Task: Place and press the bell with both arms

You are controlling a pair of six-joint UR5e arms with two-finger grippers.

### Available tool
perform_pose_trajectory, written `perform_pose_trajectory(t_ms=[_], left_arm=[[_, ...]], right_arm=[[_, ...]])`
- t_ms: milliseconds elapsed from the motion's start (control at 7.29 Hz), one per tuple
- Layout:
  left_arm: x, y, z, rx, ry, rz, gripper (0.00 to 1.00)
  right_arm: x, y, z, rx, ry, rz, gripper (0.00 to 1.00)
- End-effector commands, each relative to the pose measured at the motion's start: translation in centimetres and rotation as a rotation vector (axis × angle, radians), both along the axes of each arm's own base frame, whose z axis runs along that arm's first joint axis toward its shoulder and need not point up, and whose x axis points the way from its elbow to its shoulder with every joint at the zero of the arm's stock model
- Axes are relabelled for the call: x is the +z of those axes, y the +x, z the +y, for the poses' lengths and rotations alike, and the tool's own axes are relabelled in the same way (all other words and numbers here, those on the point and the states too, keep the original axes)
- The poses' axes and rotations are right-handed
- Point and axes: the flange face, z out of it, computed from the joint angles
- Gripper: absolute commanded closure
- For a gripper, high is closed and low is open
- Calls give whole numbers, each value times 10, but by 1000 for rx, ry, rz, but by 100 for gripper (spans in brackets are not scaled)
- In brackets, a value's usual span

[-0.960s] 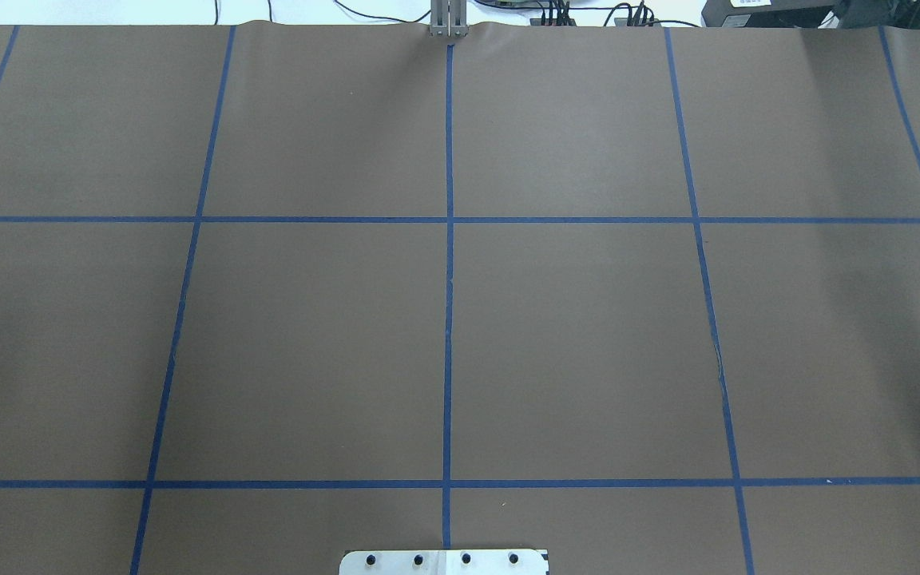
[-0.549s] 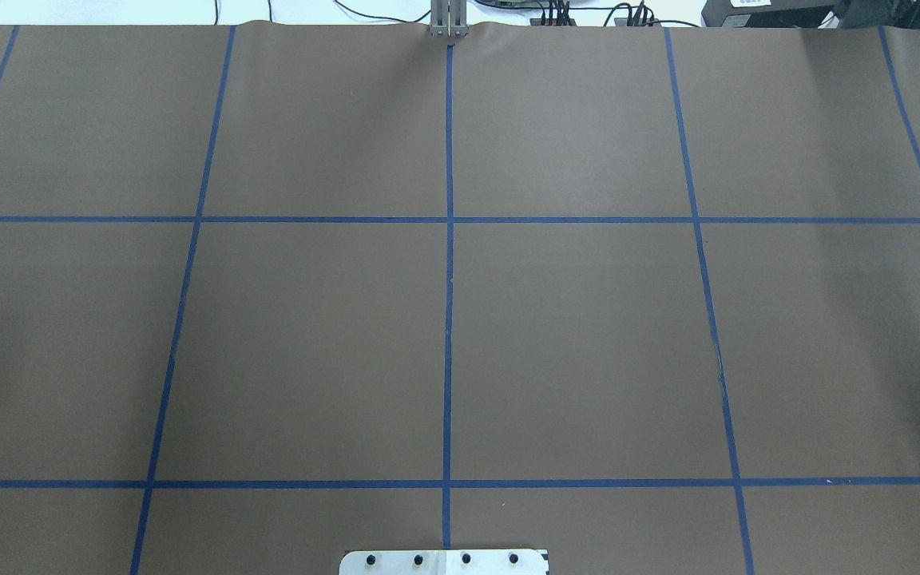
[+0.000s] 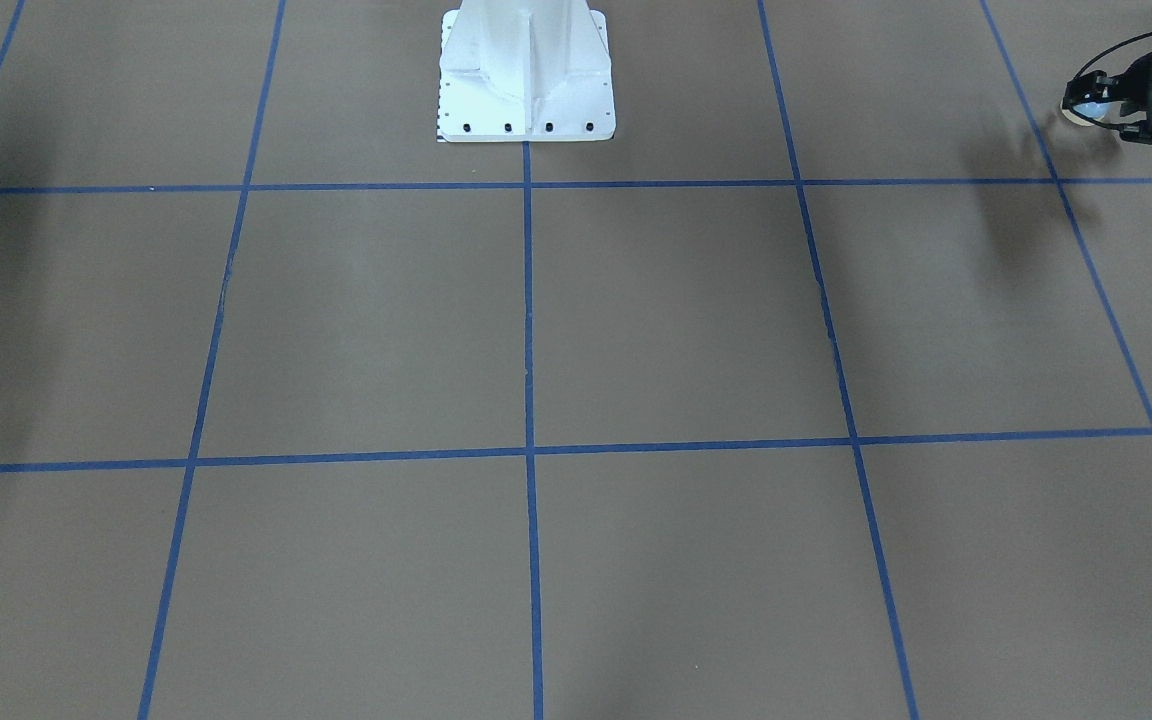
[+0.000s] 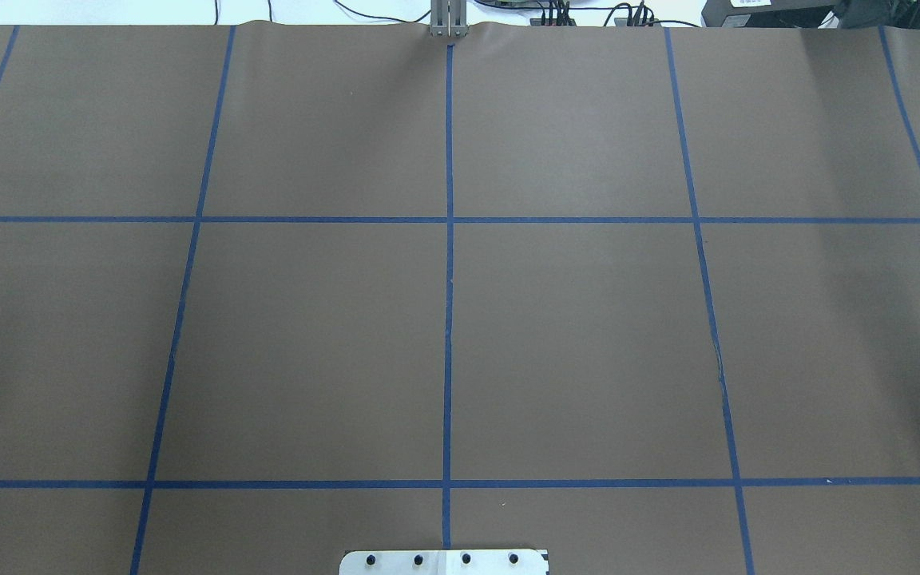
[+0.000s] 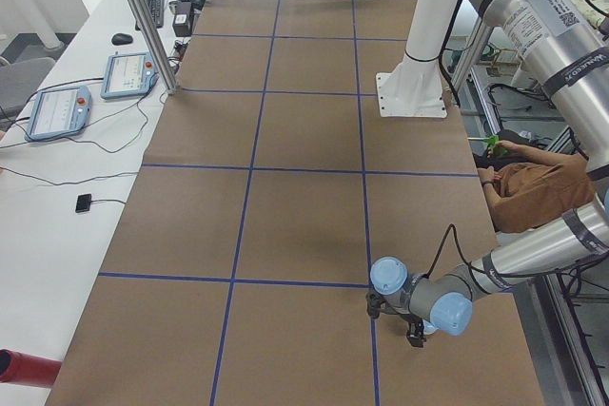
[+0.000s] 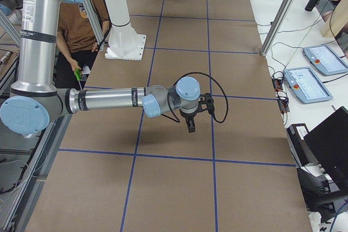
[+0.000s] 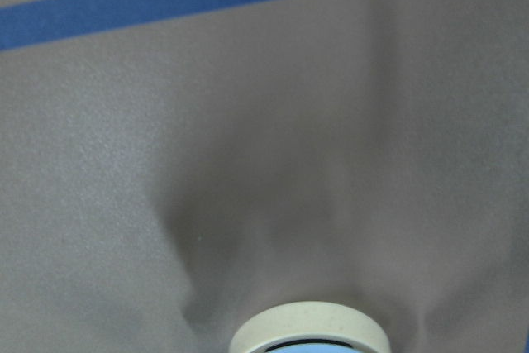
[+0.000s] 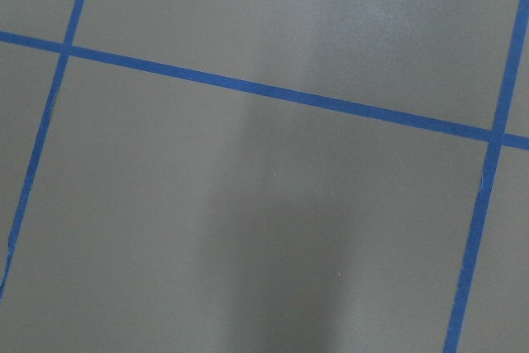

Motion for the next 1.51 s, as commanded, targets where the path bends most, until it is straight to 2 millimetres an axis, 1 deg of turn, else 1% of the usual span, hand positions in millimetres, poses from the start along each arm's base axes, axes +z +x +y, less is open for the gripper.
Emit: perform_pose_trajectory(t_ms=[0,274,549,686,823,960,1097,1234,1371], left_arm=[[-1,3,0,13,5,6,0],[-2,5,1,25,3,10,2],[-1,6,1,31,2,9,17],[-1,6,2,32,1,9,24],[-1,6,2,34,1,9,35],[-3,7,2,35,6,18,53],[-7,8,4,29,-14,42,65],[-14,6,9,3,-27,72,72],[-23,9,9,2,-44,100,74]], right_arm=[[1,0,1,-1,-1,0,0],[1,0,1,-1,-2,0,0],[1,0,1,-1,-2,0,0],[1,0,1,-1,-2,0,0],[1,0,1,-1,0,0,0],[-1,0,1,-1,3,0,0],[-2,0,1,-1,4,-2,0],[-2,0,0,-1,6,-1,0],[-2,0,0,-1,7,0,0]])
